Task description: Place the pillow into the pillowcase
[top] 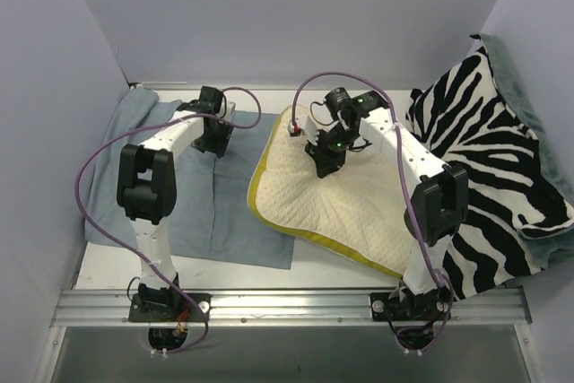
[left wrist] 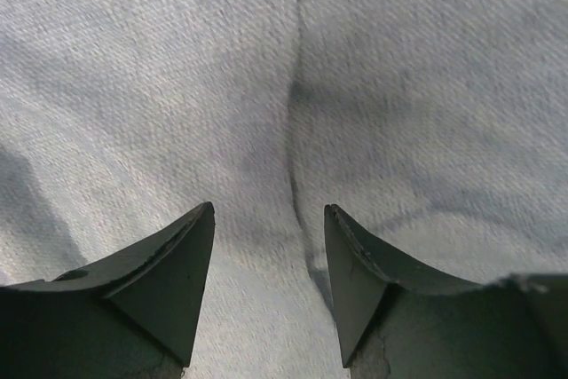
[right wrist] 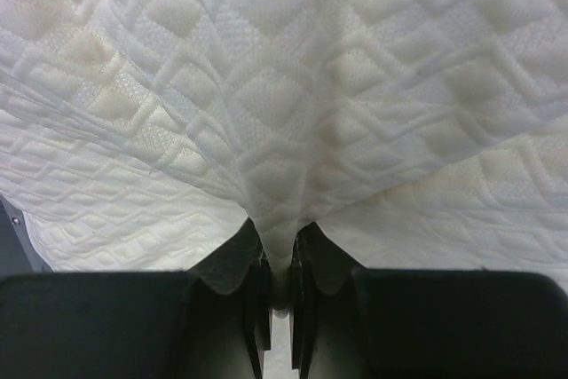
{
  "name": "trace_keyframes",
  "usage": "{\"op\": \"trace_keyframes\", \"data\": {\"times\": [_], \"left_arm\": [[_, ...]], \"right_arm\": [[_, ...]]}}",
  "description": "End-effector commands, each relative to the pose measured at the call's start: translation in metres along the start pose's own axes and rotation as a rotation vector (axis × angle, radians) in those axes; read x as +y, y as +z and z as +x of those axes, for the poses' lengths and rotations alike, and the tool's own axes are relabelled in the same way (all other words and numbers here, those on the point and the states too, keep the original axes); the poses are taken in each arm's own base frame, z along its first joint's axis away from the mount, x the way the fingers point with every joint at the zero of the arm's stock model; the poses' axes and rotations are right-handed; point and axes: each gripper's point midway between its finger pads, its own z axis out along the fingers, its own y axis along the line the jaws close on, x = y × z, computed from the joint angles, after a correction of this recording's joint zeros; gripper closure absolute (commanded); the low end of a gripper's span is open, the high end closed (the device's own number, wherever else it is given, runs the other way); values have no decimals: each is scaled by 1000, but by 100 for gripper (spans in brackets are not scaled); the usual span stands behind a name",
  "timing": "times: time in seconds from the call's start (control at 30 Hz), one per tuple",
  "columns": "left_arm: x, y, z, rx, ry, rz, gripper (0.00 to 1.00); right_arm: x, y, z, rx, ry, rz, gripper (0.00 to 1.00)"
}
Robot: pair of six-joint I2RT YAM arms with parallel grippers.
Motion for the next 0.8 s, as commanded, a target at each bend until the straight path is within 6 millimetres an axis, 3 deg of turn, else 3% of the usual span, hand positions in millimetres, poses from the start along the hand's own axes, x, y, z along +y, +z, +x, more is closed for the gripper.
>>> {"op": "trace_keyframes", "data": {"times": [0.0, 0.23, 0.37, 0.47, 0.6, 0.77], "left_arm": [[17, 0, -33, -78, -17, -90, 39], [11, 17, -34, -59, -6, -51, 42], [19, 22, -35, -53, -13, -73, 49], [26, 25, -37, -52, -16, -84, 59], [30, 31, -43, -52, -46, -23, 80], [26, 30, -52, -66, -40, 18, 86]], "right_arm": [[16, -27, -1, -32, 13, 21, 100], [9, -37, 6, -44, 57, 51, 100], [7, -43, 8, -57, 69, 61, 100], [8, -46, 9, -60, 66, 64, 100], [8, -46, 13, -56, 73, 69, 100], [7, -49, 18, -56, 97, 74, 100]]}}
